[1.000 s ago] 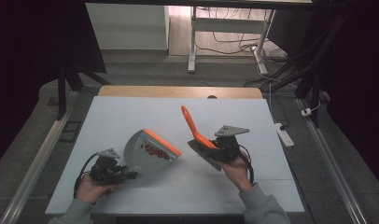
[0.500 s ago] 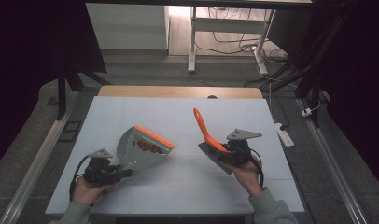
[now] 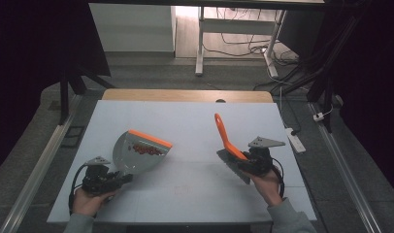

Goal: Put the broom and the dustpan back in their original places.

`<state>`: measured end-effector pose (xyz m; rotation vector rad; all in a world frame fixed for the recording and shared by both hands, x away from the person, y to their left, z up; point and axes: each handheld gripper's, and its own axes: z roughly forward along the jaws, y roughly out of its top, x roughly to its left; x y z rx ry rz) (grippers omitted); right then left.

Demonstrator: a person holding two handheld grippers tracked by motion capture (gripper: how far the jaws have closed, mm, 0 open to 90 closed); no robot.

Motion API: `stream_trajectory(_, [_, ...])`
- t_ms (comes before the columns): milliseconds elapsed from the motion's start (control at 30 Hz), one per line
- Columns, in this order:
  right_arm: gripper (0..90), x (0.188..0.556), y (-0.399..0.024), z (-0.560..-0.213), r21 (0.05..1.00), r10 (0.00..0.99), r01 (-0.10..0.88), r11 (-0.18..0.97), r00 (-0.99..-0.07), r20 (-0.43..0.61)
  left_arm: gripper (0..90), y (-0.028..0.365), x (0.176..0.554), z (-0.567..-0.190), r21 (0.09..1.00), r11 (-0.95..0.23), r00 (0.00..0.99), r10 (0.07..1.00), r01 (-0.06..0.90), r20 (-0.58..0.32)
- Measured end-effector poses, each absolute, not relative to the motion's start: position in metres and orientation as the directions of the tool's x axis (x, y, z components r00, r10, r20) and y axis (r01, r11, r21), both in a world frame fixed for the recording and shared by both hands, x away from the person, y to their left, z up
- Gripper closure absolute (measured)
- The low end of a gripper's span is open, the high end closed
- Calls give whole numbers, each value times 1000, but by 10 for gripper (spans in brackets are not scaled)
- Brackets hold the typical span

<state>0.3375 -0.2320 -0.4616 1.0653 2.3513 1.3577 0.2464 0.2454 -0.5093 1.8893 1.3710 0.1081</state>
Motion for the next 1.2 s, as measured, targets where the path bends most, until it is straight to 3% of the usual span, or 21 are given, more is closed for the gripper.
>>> stream_trajectory(533, [708, 324, -262, -467, 808, 741, 526, 266, -647, 178, 617, 242, 233, -524, 596, 2, 266, 894, 803, -361])
stream_trajectory(867, [708, 319, -260, -472, 797, 737, 539, 273, -650, 187, 617, 241, 233, -527, 587, 61, 176, 924, 807, -338])
stream_trajectory(1200, [709, 320, -253, -479, 773, 725, 573, 272, -650, 227, 616, 244, 239, -533, 567, 76, 148, 929, 820, -339])
